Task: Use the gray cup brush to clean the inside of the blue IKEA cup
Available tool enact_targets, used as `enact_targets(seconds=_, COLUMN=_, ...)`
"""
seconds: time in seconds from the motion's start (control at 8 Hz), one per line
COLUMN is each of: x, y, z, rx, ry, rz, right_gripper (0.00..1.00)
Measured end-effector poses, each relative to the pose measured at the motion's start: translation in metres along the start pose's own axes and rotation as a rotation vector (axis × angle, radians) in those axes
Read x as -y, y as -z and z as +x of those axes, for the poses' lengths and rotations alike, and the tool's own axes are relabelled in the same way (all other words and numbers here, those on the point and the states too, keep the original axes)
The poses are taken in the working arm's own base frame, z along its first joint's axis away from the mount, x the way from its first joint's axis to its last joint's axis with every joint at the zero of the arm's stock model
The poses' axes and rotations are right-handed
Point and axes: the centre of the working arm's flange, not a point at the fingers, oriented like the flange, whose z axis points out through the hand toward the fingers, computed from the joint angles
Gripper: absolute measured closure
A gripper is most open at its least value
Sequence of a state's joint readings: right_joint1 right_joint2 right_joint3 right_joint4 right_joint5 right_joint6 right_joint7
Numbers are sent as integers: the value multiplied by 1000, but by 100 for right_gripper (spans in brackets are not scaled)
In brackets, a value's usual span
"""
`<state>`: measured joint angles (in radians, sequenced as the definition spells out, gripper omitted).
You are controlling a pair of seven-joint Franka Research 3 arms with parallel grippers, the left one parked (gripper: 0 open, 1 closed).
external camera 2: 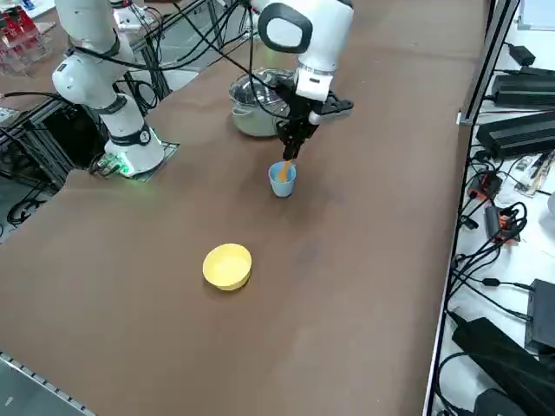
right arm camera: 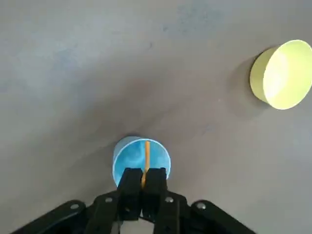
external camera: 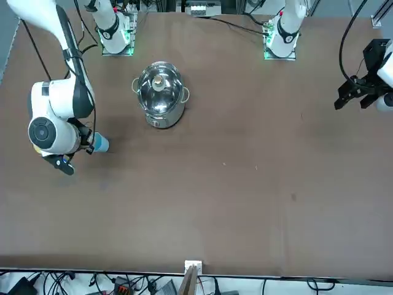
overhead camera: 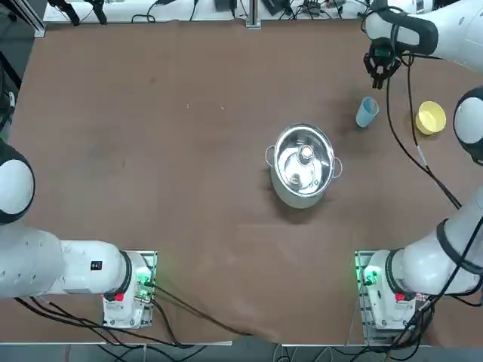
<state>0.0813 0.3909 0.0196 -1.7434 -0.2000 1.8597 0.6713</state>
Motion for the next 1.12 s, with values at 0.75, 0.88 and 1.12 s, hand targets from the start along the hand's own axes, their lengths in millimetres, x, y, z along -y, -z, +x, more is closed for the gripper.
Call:
enact_targets(seconds=0.75, x=-16, y=67, z=3, rx=12, ry=34, rz=0, right_gripper=96)
enact_targets(seconds=0.88, x=-35, y=87, z=6, rx=21, ry=58, rz=-44, right_gripper=96)
enact_targets(seconds=1.12, x=-72, y=100, z=20, rx=-35, ry=77, rz=-195, right_gripper=96)
